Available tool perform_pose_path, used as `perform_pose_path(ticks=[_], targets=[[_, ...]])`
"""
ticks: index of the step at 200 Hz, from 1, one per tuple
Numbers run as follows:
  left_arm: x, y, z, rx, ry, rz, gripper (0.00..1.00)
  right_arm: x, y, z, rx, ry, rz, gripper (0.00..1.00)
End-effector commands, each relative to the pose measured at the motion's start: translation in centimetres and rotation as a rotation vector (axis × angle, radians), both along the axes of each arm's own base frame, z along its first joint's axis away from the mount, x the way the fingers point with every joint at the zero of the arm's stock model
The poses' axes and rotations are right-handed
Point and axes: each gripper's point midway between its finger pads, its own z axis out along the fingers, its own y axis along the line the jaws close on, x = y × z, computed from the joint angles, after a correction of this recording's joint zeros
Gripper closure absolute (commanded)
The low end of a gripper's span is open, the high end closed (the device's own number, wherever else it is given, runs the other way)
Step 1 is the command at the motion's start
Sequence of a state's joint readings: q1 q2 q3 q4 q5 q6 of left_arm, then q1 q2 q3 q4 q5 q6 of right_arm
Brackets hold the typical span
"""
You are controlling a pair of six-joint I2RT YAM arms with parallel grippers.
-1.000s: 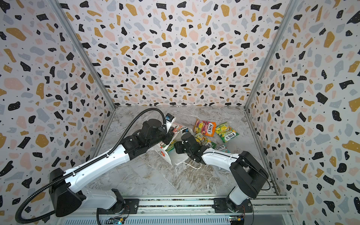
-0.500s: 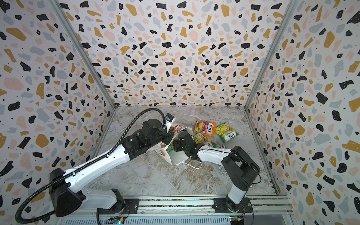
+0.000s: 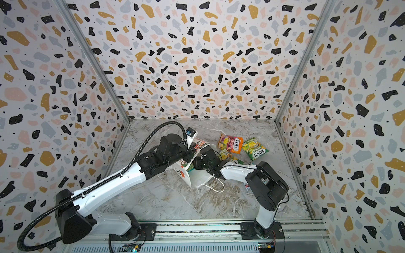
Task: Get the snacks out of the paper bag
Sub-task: 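Close the right gripper on the green Spring Tea packet inside the bag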
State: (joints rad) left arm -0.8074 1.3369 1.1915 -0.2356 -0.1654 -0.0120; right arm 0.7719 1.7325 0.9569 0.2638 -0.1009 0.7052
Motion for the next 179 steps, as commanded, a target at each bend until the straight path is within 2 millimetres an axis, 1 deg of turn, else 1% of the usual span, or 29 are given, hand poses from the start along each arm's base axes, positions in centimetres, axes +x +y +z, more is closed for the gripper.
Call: perform_pose_path(ticks=[1, 39, 63, 94, 116, 148, 179], targets=[[0.0, 0.0, 1.3, -0.028, -0.039, 0.001, 1.00, 0.0, 0.4, 1.8, 0.074, -0.006, 0.013, 0.75], [0.1, 0.0, 1.2, -0.024, -0.040, 0.005, 1.00, -0.3, -0.1, 2.5, 0.099, -0.010, 0.014, 1.00], [0.4, 0.3, 1.0, -0.014, -0.040, 0.030, 1.00, -0.8, -0.3, 3.5, 0.131, -0.022, 0.029, 1.00], [0.7, 0.6, 0.8, -0.006, -0.038, 0.051, 1.00, -1.8, -0.4, 5.8, 0.161, -0.061, 0.079, 1.00], [0.8, 0.7, 0.8, -0.004, -0.040, 0.061, 1.00, -2.7, -0.6, 7.0, 0.167, -0.082, 0.124, 1.00], [1.1, 1.0, 0.7, 0.004, -0.043, 0.083, 1.00, -4.0, -1.1, 7.8, 0.155, -0.095, 0.170, 1.00], [1.4, 1.3, 0.5, 0.014, -0.041, 0.109, 1.00, -5.1, -1.6, 9.2, 0.158, -0.128, 0.207, 1.00]])
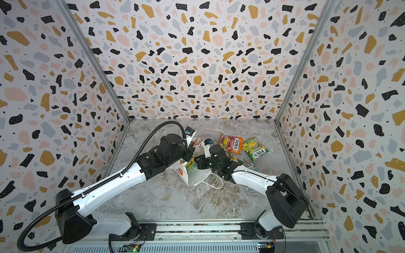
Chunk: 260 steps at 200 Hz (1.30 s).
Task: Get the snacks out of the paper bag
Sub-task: 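Close the right gripper on the green Spring Tea packet inside the bag, then lift the green Spring Tea packet up out of the bag with the right gripper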
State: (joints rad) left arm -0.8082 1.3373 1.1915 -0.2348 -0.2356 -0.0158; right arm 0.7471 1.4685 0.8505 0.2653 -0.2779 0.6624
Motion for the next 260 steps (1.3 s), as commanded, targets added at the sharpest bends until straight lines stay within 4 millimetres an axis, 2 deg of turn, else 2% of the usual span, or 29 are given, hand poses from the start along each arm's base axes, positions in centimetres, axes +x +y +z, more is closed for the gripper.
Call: perform_pose_path(ticks=[1, 134, 260], targets=[[0.7, 0.4, 0.4, -0.005, -0.021, 0.047, 1.00, -1.3, -0.5, 1.9, 0.004, -0.051, 0.056, 1.00], [1.0, 1.2, 0.5, 0.004, -0.038, 0.094, 1.00, -4.5, -3.6, 9.5, -0.009, -0.248, 0.105, 1.00], [1.0, 1.4, 0.8, 0.013, -0.048, 0.095, 1.00, -7.0, -7.7, 21.3, 0.094, -0.501, 0.028, 1.00]])
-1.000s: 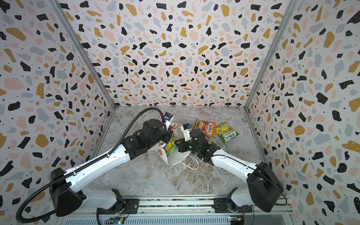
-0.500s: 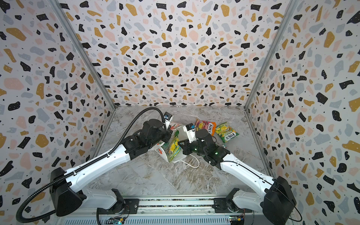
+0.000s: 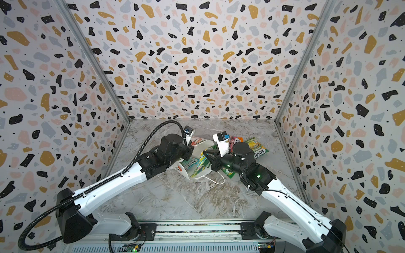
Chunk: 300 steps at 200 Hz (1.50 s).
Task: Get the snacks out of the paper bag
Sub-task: 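Lift the green Spring Tea packet up out of the bag with the right gripper, then lower the green packet onto the table near the bag and open the right gripper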
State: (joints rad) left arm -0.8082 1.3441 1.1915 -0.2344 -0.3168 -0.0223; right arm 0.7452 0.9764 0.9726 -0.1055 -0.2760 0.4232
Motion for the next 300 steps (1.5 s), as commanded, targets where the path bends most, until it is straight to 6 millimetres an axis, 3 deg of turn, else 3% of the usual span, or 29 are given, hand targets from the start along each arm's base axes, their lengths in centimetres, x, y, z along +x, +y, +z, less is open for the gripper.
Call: perform_pose_path(ticks=[1, 39, 68, 106, 144, 184, 230, 300], targets=[[0.2, 0.3, 0.8, -0.011, -0.029, 0.020, 1.00, -0.4, -1.5, 5.1, 0.058, -0.125, -0.040, 1.00], [0.2, 0.4, 0.9, -0.011, -0.030, 0.022, 1.00, -0.7, -4.3, 8.1, 0.088, -0.198, -0.144, 1.00], [0.2, 0.4, 0.9, -0.011, -0.032, 0.023, 1.00, 0.1, -7.3, 8.1, 0.060, -0.209, -0.290, 1.00], [0.1, 0.5, 1.3, -0.019, -0.040, 0.023, 1.00, 1.7, -10.9, 5.3, -0.035, -0.174, -0.450, 1.00], [-0.2, 1.0, 2.2, -0.040, -0.069, 0.030, 1.00, 2.2, -12.5, 0.9, -0.129, -0.098, -0.467, 1.00], [-0.2, 2.1, 3.1, -0.056, -0.106, 0.068, 1.00, 1.4, -11.8, -3.7, -0.185, -0.005, -0.365, 1.00], [-0.4, 3.6, 4.4, -0.087, -0.157, 0.127, 1.00, 0.2, -9.1, -7.7, -0.206, 0.070, -0.185, 1.00], [-0.4, 5.1, 5.2, -0.099, -0.194, 0.194, 1.00, 0.1, -4.1, -10.8, -0.072, 0.202, 0.055, 1.00]])
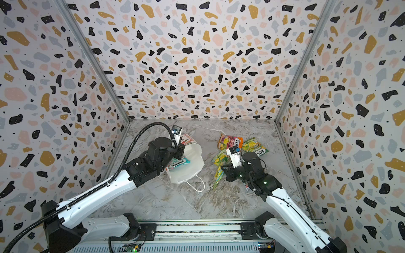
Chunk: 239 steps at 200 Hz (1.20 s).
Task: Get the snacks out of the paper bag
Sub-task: 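Lower the green packet onto the table near the bag and open the right gripper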
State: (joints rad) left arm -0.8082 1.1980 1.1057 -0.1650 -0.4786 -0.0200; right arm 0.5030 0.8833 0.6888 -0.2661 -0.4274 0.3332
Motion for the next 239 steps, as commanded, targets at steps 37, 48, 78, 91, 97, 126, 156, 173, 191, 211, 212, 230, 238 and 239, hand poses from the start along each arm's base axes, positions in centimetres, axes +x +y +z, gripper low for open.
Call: perform_pose_path(ticks=[37, 48, 78, 91, 97, 126, 156, 173, 191, 211, 212, 230, 238, 239], targets=[[0.3, 0.8, 1.5, -0.049, -0.058, 0.052, 1.00, -0.2, 4.5, 2.2, 0.216, 0.020, 0.194, 1.00], [0.3, 0.7, 1.5, -0.047, -0.057, 0.051, 1.00, -0.4, 4.9, 2.3, 0.245, 0.034, 0.215, 1.00], [0.3, 0.7, 1.4, -0.045, -0.054, 0.050, 1.00, -1.0, 5.6, 2.4, 0.309, 0.057, 0.262, 1.00], [0.3, 0.6, 1.4, -0.047, -0.055, 0.047, 1.00, -1.2, 5.8, 2.3, 0.328, 0.062, 0.275, 1.00], [0.3, 0.7, 1.4, -0.047, -0.055, 0.049, 1.00, -1.3, 5.8, 2.0, 0.332, 0.072, 0.278, 1.00], [0.3, 0.6, 1.4, -0.047, -0.055, 0.046, 1.00, -1.3, 5.4, -0.9, 0.297, 0.138, 0.261, 1.00], [0.3, 0.6, 1.4, -0.048, -0.055, 0.046, 1.00, -0.8, 3.7, -4.9, 0.179, 0.205, 0.188, 1.00], [0.3, 0.5, 1.4, -0.048, -0.053, 0.042, 1.00, -0.5, 2.5, -6.9, 0.082, 0.217, 0.133, 1.00], [0.3, 0.5, 1.3, -0.049, -0.053, 0.040, 1.00, 0.0, 1.4, -8.2, 0.015, 0.224, 0.068, 1.00], [0.3, 0.5, 1.3, -0.048, -0.052, 0.039, 1.00, 0.2, 0.8, -9.1, -0.023, 0.239, 0.030, 1.00], [0.3, 0.5, 1.4, -0.048, -0.052, 0.039, 1.00, 0.2, 0.8, -9.1, -0.023, 0.240, 0.030, 1.00], [0.3, 0.5, 1.3, -0.048, -0.053, 0.039, 1.00, 0.1, 0.5, -9.6, -0.041, 0.251, 0.014, 1.00], [0.3, 0.5, 1.3, -0.048, -0.053, 0.039, 1.00, 0.2, 0.3, -9.8, -0.047, 0.251, 0.006, 1.00], [0.3, 0.5, 1.4, -0.049, -0.053, 0.039, 1.00, 0.1, 0.3, -9.8, -0.048, 0.254, 0.004, 1.00]])
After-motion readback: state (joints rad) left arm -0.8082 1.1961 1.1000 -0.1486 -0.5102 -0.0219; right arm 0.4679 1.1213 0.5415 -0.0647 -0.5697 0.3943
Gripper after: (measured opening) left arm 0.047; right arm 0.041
